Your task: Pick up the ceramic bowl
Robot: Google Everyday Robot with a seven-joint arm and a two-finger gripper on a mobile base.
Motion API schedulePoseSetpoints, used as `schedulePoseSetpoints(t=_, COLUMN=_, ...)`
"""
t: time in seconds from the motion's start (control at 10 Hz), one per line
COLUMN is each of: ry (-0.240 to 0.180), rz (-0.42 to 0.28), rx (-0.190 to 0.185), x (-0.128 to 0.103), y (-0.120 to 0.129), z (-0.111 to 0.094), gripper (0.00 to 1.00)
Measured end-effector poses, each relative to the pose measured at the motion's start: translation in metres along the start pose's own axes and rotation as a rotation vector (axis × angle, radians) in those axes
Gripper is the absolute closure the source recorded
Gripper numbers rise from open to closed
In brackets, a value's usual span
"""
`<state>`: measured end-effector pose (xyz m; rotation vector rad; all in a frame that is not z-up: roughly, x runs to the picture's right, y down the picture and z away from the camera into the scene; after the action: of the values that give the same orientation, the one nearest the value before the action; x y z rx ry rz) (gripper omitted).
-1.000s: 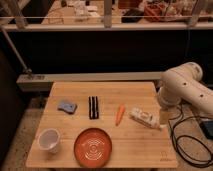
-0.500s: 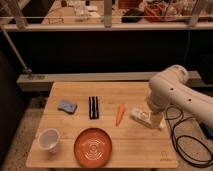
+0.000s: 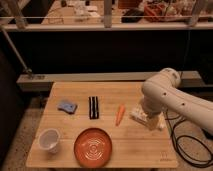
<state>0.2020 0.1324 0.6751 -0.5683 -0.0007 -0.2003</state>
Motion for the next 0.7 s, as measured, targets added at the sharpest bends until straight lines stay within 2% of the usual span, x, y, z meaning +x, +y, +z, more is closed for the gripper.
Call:
schedulePoseSetpoints(t=0.2, ry=0.006, rz=-0.09, rx=0.002, x=-0.022, y=0.002, z=0.0, gripper=0.2)
schedulePoseSetpoints(t=0.6, ry=0.016, rz=-0.173, rx=0.006, x=-0.037, y=0.006, z=-0.002, gripper=0.2)
schedulePoseSetpoints(t=0.7, ry=0.02, rz=-0.22, rx=0.008, x=-0.046, y=0.008, z=-0.002, gripper=0.2)
